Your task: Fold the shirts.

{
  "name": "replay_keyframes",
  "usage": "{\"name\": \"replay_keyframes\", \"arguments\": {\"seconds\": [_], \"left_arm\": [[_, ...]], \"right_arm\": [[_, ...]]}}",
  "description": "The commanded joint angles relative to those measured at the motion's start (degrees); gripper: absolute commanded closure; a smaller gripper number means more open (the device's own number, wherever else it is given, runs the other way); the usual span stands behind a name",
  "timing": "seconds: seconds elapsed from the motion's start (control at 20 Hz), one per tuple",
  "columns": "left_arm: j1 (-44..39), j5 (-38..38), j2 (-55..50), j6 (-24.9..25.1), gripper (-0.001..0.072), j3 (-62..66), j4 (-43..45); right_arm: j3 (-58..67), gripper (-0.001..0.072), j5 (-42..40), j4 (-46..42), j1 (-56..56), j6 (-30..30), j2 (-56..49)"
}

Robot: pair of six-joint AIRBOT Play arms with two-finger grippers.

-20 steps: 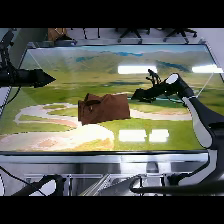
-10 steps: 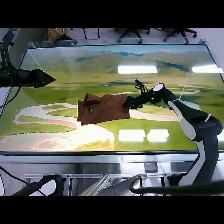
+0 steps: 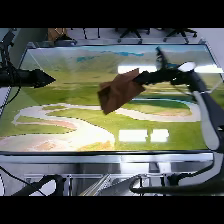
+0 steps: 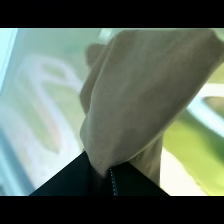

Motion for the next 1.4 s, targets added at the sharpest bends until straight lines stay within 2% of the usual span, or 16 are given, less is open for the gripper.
{"name": "replay_keyframes", "arguments": {"seconds": [0.0, 0.1, 0.15, 0.45, 0.7, 0.85, 0.95, 1.0, 1.1, 1.15, 1.35], "left_arm": [[0.0, 0.1, 0.0, 0.0, 0.0693, 0.0, 0.0], [0.0, 0.1, 0.0, 0.0, 0.0693, 0.0, 0.0], [0.0, 0.1, 0.0, 0.0, 0.0693, 0.0, 0.0], [0.0, 0.0, -0.1, 1.1, 0.0693, 0.0, 0.0], [0.0, -2.0, -1.7, 1.5, 0.0693, -0.1, 0.0], [0.0, -2.9, -3.7, 1.5, 0.0693, -0.1, 0.0], [0.0, -2.9, -4.9, 1.5, 0.0693, -0.1, -0.4], [0.0, -2.9, -5.5, 1.5, 0.0693, -0.1, -1.5], [0.0, -2.7, -6.2, 1.6, 0.0693, -0.1, -3.2], [0.0, -2.1, -6.2, 1.6, 0.0693, -0.1, -3.1], [0.2, -0.5, -6.2, 1.7, 0.0693, 0.0, -3.1]], "right_arm": [[3.8, 0.0691, 1.1, -17.0, -10.4, 15.4, 9.1], [3.8, 0.0692, 1.4, -27.3, -18.1, 23.8, 13.0], [3.8, 0.0691, 2.1, -30.7, -21.9, 25.9, 13.9], [-0.6, 0.0692, 9.8, -37.6, -42.5, 29.7, 11.8], [-13.9, 0.0692, 15.9, -50.3, -48.1, 34.0, 12.8], [-24.6, 0.0692, 14.1, -59.5, -48.1, 37.7, 15.1], [-29.7, 0.0688, 12.6, -60.1, -48.1, 40.0, 15.5], [-31.6, 0.0647, 12.5, -59.8, -48.1, 40.1, 15.4], [-33.0, 0.0221, 13.6, -59.6, -48.1, 40.7, 15.0], [-32.8, 0.0183, 14.5, -59.9, -48.1, 40.4, 15.1], [-22.6, 0.0188, 16.1, -60.7, -48.1, 38.3, 15.2]]}}
